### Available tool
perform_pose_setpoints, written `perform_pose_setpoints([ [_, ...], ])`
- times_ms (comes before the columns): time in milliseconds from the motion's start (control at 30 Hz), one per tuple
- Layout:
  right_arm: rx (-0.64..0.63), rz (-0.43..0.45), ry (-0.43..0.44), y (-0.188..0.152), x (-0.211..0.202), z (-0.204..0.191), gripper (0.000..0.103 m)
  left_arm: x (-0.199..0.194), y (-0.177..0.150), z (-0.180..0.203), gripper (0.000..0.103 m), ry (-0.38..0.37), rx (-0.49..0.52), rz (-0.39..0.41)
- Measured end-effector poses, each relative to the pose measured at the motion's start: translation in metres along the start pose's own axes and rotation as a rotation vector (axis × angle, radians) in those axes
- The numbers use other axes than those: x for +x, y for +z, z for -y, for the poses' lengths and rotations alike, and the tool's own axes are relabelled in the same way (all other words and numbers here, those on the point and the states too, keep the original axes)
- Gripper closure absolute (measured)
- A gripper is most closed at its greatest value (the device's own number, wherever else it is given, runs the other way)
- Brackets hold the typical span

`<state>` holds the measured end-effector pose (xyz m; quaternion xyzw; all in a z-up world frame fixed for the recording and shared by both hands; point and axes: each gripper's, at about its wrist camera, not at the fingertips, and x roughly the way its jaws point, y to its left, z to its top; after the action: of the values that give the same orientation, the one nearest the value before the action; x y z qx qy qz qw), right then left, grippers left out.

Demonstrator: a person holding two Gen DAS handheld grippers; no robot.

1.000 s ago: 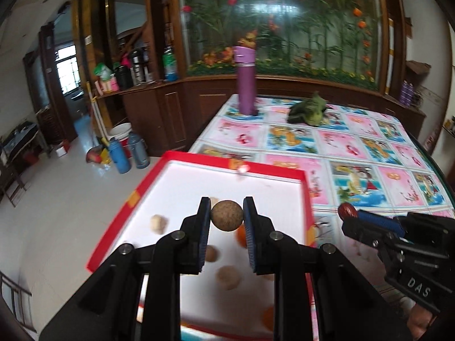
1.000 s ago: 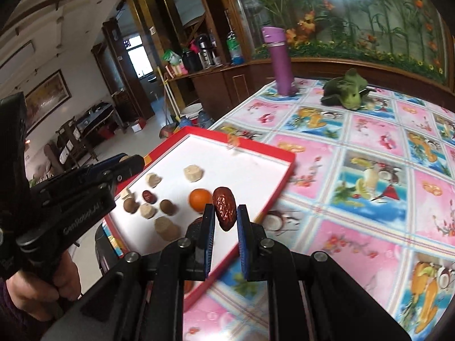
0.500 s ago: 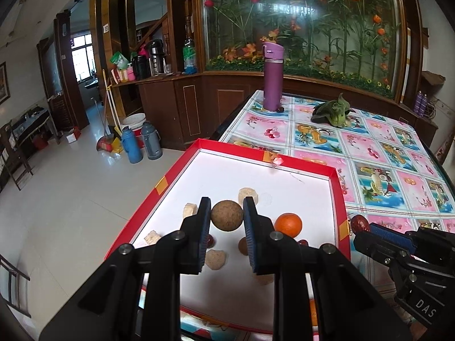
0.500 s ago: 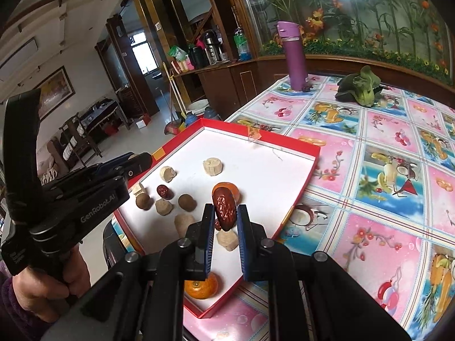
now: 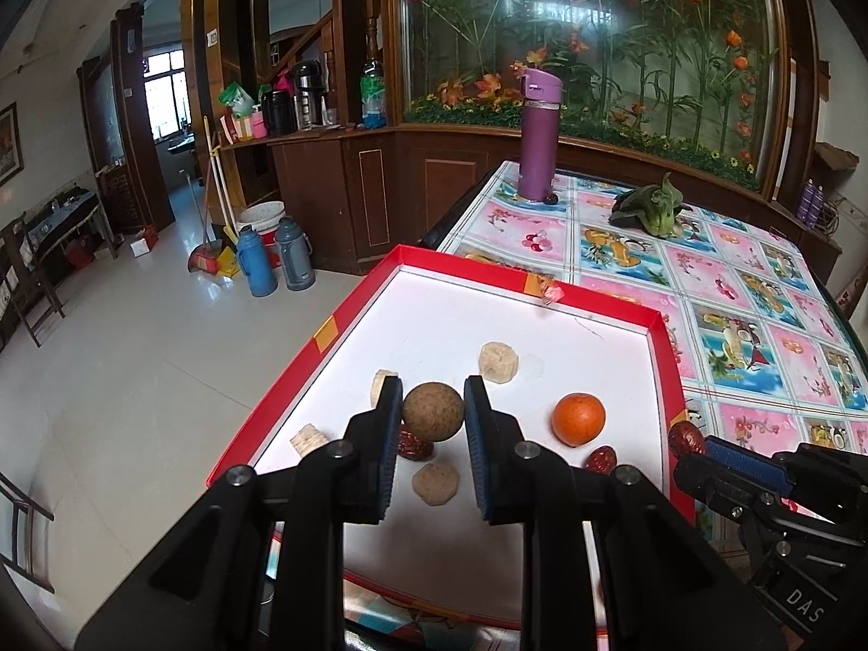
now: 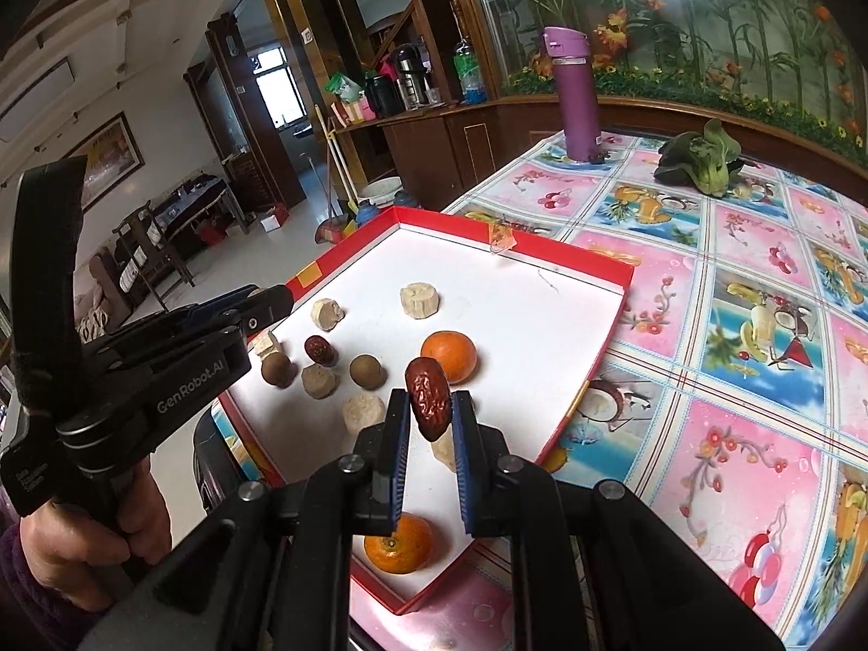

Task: Organize fruits
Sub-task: 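Lower the kiwi and red date into the tray and open both grippers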

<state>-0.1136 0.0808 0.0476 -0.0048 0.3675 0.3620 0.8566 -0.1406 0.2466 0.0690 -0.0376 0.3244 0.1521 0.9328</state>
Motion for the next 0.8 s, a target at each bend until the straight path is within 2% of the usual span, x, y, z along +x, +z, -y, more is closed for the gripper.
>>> perform_pose_setpoints([
  [800,-0.025,-0.054,0.009,-0.003,0.02,-0.017,0.09,0.008,-0.004,-0.014,0.078,0.004,-0.021,-0.022],
])
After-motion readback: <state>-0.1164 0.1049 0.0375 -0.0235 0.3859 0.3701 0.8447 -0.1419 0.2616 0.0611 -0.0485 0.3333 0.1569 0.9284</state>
